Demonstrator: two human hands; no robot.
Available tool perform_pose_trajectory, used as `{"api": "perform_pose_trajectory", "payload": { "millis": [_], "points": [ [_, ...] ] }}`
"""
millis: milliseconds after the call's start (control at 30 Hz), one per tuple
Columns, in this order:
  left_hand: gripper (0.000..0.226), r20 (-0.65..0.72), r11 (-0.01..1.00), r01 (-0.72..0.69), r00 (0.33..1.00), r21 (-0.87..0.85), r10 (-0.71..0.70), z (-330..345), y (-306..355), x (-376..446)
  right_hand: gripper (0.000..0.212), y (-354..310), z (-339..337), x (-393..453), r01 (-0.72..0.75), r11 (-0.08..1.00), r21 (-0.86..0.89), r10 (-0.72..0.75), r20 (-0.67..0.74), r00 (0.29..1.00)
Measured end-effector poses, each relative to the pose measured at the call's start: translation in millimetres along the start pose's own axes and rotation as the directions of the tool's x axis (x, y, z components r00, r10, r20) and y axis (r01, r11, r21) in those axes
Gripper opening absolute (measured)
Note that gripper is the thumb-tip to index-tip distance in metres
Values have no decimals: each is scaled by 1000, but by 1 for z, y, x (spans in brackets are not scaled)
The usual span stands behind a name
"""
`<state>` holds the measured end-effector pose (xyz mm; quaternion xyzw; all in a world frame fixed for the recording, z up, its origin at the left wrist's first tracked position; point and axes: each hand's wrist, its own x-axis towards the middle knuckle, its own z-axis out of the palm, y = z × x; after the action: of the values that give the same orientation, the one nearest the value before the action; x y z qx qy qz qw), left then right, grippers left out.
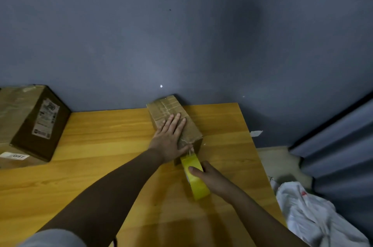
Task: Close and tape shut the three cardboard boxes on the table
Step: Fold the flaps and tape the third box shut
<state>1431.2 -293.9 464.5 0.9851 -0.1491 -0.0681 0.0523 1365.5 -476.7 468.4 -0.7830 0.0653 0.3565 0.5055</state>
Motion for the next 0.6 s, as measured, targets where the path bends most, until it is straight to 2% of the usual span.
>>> {"api": "perform_pose_trajectory", "payload": {
  "millis": [100,167,367,467,600],
  "points": [
    [117,56,989,-141,989,44,139,-7,-13,6,40,-4,8,1,-3,1000,31,0,83,997],
    [119,78,981,-180,982,72,174,-12,-16,7,42,-5,14,2,-1,997,74,-7,112,994],
    [118,69,982,-178,982,59,174,-13,-17,5,42,2,15,6,-21,967,253,-6,105,994],
    [119,71,983,-181,982,43,177,-12,-16,6,25,6,14,4,-28,949,314,-10,119,993],
    [120,99,980,-196,976,20,193,-15,-20,7,24,9,20,1,-55,916,397,-16,172,985]
  ]
}}
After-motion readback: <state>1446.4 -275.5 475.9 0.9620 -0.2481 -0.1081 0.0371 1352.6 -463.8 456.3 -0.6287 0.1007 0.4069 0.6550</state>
